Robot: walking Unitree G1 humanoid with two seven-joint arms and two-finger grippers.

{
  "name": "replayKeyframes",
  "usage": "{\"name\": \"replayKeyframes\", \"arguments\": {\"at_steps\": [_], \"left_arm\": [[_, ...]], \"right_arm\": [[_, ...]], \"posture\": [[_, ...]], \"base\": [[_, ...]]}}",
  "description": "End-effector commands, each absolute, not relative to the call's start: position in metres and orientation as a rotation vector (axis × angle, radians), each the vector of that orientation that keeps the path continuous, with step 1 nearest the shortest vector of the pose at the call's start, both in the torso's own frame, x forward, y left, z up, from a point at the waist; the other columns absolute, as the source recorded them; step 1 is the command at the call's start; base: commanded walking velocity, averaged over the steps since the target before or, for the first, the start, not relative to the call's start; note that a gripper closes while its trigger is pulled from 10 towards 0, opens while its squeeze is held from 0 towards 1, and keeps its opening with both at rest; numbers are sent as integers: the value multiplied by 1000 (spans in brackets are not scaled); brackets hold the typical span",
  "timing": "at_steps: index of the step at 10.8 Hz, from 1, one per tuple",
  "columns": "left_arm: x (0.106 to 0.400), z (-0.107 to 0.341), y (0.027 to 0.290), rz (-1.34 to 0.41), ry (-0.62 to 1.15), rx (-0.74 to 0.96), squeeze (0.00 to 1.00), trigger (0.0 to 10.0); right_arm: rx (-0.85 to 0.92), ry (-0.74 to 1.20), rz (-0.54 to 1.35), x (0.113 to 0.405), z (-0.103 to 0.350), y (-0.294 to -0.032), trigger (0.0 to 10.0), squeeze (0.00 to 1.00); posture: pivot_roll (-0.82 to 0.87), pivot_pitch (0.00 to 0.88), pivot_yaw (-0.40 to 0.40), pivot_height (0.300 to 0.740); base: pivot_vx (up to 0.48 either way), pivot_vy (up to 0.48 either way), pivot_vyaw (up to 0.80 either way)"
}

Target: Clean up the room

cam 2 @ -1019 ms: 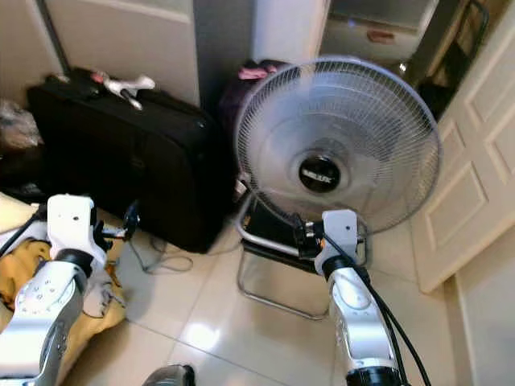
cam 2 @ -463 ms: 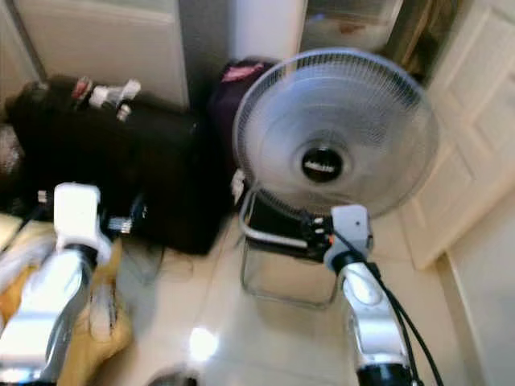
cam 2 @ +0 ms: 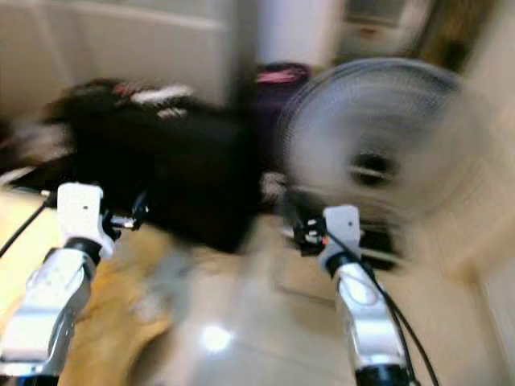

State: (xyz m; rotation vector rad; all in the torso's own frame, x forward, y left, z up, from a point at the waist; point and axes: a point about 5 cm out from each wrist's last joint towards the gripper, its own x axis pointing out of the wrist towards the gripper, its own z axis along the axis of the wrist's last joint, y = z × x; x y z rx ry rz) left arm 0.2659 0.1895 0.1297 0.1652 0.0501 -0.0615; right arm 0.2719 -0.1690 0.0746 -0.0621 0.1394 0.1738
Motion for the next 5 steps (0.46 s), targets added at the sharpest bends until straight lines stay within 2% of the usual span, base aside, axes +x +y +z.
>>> {"name": "replayKeyframes", "arguments": {"at_steps": [1,5], "left_arm": [[263,128,195,-58,59,200,0,10000],[263,127,194,-47,60,194,0,10000]], "right_arm": [[-37,122,228,273,79,-157,10000,1000],[-33,136,242,271,76,-157,10000,1000]], "posture": [[-60,0,-29,740],[-60,0,-26,740]], "base": [[0,-480,800],[0,-480,800]]}}
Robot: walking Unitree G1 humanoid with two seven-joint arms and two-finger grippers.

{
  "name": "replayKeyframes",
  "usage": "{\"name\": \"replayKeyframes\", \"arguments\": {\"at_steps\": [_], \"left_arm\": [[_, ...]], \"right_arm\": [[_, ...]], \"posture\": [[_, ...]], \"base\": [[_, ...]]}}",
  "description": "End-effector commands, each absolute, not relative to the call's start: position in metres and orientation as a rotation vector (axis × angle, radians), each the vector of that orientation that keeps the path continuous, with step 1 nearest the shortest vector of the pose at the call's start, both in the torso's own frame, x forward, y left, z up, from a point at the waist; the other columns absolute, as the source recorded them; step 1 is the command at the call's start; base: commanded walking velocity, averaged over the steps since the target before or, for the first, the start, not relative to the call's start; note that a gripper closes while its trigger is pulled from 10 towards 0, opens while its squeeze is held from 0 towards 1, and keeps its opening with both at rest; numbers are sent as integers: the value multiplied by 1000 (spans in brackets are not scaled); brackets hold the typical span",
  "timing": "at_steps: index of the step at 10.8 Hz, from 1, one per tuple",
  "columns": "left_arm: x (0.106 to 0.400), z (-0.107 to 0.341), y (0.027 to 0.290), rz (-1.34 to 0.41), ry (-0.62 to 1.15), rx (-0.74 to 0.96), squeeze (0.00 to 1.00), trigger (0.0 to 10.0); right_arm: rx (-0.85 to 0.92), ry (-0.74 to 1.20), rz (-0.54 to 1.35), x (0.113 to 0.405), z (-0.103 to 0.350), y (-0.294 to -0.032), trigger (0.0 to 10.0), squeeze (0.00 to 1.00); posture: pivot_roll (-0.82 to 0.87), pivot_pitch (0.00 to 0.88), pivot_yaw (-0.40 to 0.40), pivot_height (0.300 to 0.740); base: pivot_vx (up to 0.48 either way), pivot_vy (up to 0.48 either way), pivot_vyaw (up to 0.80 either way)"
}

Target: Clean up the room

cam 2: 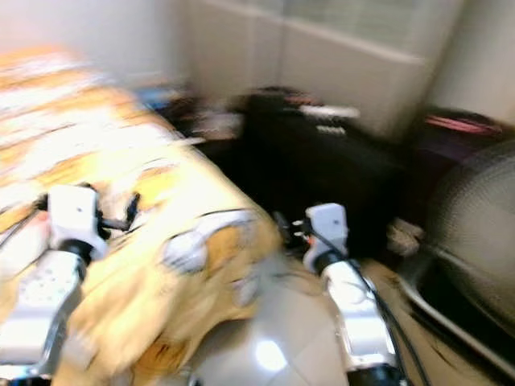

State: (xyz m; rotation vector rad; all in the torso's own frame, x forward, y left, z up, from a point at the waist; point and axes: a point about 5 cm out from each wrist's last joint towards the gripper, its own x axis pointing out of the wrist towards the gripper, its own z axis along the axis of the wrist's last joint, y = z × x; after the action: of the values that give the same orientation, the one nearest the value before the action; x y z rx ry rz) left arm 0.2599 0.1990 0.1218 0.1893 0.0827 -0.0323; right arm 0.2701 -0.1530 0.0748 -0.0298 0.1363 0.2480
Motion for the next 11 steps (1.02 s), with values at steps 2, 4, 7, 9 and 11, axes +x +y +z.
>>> {"name": "replayKeyframes", "arguments": {"at_steps": [2,4,7,9,11], "left_arm": [[265,129,195,-43,56,219,0,10000],[268,133,196,-27,46,209,0,10000],[269,134,197,-36,48,231,0,10000],[270,134,197,-40,52,233,0,10000],[270,134,198,-40,53,227,0,10000]], "right_arm": [[-31,137,203,273,77,-159,10000,1000],[3,163,133,274,73,-166,10000,1000],[11,141,151,277,75,-163,10000,1000],[37,124,162,278,77,-158,10000,1000],[48,118,164,279,77,-155,10000,1000]], "posture": [[-61,0,-23,740],[-60,0,-19,740],[-60,0,-15,740],[-55,0,-10,740],[-51,0,-8,740]], "base": [[0,-377,800],[0,0,400],[0,0,267],[0,0,800],[0,0,800]]}}
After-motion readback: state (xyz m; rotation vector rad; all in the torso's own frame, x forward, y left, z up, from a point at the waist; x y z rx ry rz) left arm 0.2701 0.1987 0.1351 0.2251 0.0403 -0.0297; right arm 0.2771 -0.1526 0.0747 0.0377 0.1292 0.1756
